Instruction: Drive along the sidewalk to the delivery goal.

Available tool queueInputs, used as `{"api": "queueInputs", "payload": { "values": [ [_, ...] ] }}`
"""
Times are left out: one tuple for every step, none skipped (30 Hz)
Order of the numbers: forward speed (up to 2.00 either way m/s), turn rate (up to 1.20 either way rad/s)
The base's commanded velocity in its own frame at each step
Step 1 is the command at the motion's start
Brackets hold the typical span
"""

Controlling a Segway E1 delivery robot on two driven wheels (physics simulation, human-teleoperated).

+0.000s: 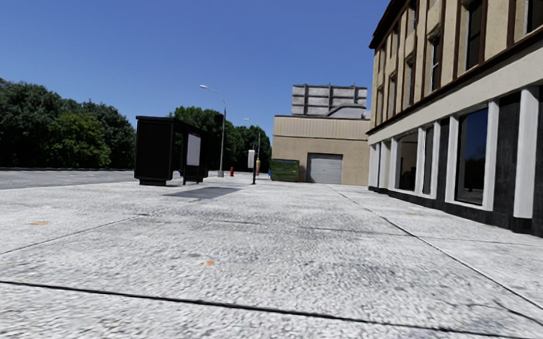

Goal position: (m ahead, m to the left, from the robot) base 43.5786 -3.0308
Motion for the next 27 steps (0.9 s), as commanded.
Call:
{"api": "queueInputs", "payload": {
  "values": [
    [1.54, 0.00],
    [1.54, 0.00],
    [1.54, 0.00],
    [1.54, 0.00],
    [1.55, 0.00],
    [2.00, 0.00],
    [2.00, 0.00],
    [2.00, 0.00],
    [2.00, 0.00],
    [2.00, 0.00],
    [2.00, 0.00],
    [2.00, 0.00],
    [2.00, 0.00],
    [2.00, 0.00],
    [2.00, 0.00],
    [2.00, 0.00],
    [2.00, 0.00],
    [2.00, 0.00],
    [2.00, 0.00],
    [2.00, 0.00],
    [2.00, 0.00],
    [2.00, 0.00],
    [2.00, 0.00],
    [2.00, 0.00],
    [2.00, 0.00],
    [2.00, 0.00],
    [2.00, -0.04]
  ]
}}
